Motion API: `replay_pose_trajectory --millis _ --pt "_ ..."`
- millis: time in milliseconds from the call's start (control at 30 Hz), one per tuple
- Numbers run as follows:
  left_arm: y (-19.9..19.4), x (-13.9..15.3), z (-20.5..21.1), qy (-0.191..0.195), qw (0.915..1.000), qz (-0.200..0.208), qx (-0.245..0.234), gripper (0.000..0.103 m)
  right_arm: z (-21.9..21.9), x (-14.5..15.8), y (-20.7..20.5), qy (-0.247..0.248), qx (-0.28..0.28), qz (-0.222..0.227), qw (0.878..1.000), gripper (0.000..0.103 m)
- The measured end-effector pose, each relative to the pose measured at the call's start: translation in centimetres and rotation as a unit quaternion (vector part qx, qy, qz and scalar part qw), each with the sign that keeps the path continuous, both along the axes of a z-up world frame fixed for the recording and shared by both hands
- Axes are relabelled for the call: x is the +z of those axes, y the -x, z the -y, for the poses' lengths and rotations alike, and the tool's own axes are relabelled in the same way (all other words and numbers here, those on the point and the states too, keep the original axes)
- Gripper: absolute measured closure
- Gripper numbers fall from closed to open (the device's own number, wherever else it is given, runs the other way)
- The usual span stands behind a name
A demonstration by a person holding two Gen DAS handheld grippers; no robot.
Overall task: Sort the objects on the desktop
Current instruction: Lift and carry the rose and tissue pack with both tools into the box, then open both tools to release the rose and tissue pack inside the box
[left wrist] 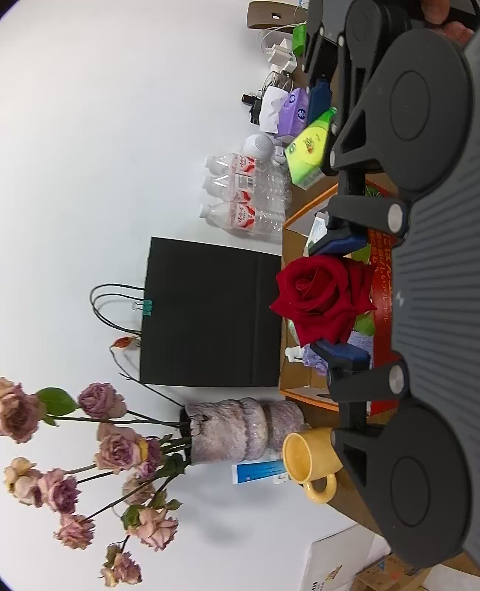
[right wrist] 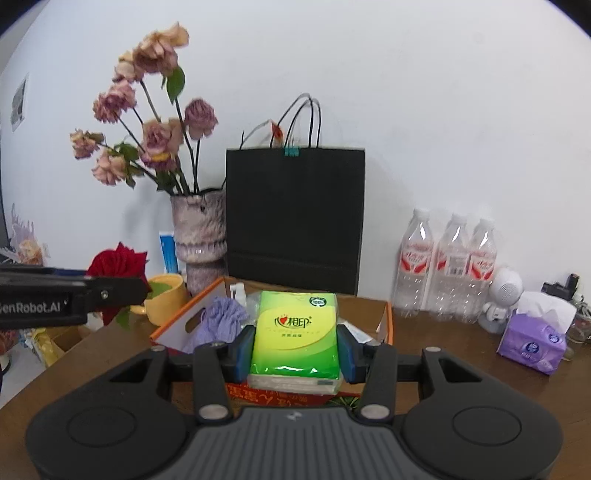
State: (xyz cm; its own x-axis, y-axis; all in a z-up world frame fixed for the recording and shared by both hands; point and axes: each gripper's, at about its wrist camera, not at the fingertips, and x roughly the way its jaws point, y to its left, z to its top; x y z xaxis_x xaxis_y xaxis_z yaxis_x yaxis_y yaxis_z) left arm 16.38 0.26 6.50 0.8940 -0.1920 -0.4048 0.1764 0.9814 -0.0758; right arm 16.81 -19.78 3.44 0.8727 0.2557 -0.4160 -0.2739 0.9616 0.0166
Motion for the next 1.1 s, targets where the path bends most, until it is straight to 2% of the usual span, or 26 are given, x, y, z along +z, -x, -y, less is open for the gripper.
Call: replay_pose_trajectory --millis 167,367,567,933,1033,1100 --pt "-2.5 -0.2 -0.3 0.001 0.9998 -0.018 0.012 0.056 0.4 -0.7 -2.9 -0.003 -0.002 -0.024 1.0 0.059" --pt "-7.4 -1.7 -0.3 0.0 0.9988 -0.044 0.024 0.056 -0.2 -1.9 -7.8 -0.005 -0.013 -0.061 0.998 0.059" --pt "-11.8 -4.6 -0.5 0.003 0.9969 -0.075 0.024 0.056 -1.9 -4.2 -12.0 0.015 -0.014 -0.086 0.996 0.059" --pt "-16.9 -9.9 -1.7 -0.001 0.9905 -0.131 0.044 0.055 -3.3 -8.0 -17.5 0.038 -0.024 -0.117 0.992 0.059" --pt "-17.3 -10.3 -1.5 -0.006 0.9904 -0.132 0.042 0.053 -3.4 -8.9 -18.3 0.041 -0.027 -0.125 0.991 0.058" --pt "-17.4 -10.6 -1.2 -0.013 0.9901 -0.132 0.044 0.046 -3.3 -9.2 -18.5 0.035 -0.02 -0.13 0.991 0.057"
